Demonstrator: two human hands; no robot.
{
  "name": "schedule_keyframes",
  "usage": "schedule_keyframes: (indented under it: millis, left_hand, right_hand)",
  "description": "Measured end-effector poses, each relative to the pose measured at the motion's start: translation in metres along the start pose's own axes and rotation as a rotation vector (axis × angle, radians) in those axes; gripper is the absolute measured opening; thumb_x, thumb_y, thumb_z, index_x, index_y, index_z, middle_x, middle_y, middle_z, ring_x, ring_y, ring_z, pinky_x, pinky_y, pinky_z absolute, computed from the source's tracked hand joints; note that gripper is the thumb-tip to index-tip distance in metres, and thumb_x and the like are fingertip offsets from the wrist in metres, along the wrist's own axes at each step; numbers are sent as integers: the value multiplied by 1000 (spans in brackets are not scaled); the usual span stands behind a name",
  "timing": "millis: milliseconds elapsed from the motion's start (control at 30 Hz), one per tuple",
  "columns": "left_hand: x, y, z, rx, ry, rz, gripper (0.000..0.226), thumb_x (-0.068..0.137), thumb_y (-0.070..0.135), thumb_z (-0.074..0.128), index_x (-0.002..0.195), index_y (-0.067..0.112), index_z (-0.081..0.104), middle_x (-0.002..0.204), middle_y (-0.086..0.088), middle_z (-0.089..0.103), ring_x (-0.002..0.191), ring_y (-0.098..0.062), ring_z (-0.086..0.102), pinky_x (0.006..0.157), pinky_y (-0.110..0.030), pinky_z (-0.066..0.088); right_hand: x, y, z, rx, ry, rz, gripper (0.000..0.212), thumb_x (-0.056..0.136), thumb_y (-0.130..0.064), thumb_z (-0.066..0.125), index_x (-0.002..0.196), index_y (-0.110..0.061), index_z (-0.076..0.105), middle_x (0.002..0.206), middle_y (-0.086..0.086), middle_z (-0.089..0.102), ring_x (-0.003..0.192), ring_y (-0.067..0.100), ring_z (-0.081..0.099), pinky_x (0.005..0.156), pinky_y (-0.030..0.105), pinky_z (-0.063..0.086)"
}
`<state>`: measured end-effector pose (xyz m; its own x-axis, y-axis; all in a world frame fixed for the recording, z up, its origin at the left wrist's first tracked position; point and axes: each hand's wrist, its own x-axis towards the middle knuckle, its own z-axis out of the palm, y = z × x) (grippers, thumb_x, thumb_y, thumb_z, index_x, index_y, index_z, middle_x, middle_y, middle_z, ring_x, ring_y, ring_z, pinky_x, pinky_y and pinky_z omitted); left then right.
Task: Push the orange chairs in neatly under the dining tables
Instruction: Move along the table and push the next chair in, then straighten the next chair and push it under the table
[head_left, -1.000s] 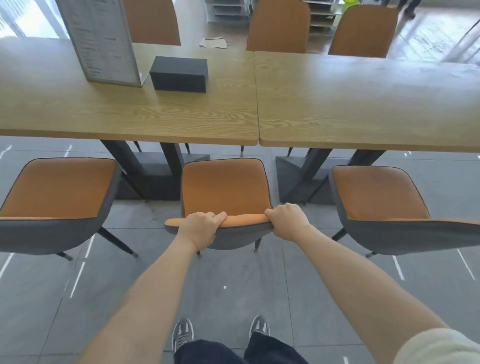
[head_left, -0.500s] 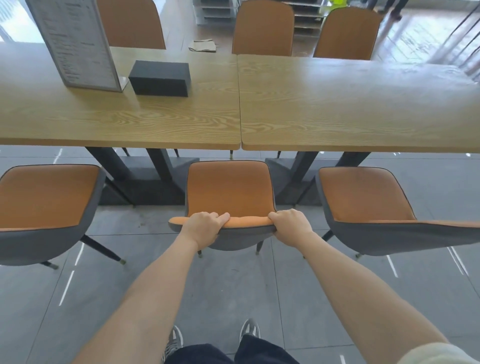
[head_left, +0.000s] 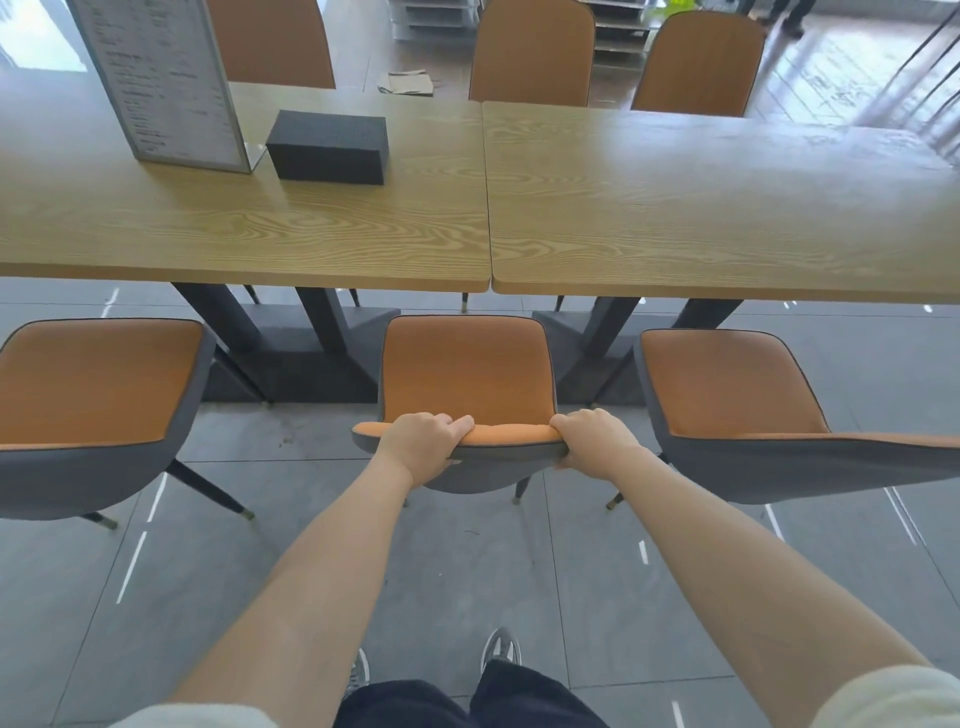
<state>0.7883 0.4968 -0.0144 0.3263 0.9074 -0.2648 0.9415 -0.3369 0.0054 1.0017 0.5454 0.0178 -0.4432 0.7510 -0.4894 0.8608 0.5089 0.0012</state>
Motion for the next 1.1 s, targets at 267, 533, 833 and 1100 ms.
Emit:
schedule_keyframes:
  millis: [267, 533, 833, 1100]
  left_hand:
    - [-22, -14, -5, -163, 8, -52, 69, 92, 56, 33, 147, 21, 12, 157, -4, 13, 145, -22, 10, 118, -40, 10]
    - [-83, -89, 0, -146, 49, -326, 64, 97, 50, 17, 147, 19, -6, 158, -2, -8, 145, -18, -9, 117, -42, -7]
    - [-207, -245, -2, -69, 132, -480, 68, 96, 52, 20, 146, 18, -11, 158, -3, -10, 145, -21, -11, 117, -42, -7]
    - [-292, -368, 13, -80, 170, -642, 73, 94, 55, 25, 147, 18, -9, 158, -4, -9, 145, -22, -10, 116, -41, -9]
  right_hand:
    - [0, -27, -11, 201, -135, 61, 86, 89, -62, 39, 150, -14, 3, 159, 2, 3, 146, 20, 0, 117, 44, -6]
    - [26, -126, -38, 120, 79, 50, 81, 94, -59, 18, 144, -11, -24, 154, 6, -27, 142, 21, -24, 115, 40, -15]
    - [76, -307, -75, 130, 167, -106, 81, 95, -58, 17, 142, -9, -27, 152, 7, -30, 140, 20, -28, 113, 37, -18]
    - [132, -456, -102, 67, 187, -281, 85, 94, -60, 22, 143, -10, -26, 153, 7, -28, 141, 19, -26, 113, 37, -17]
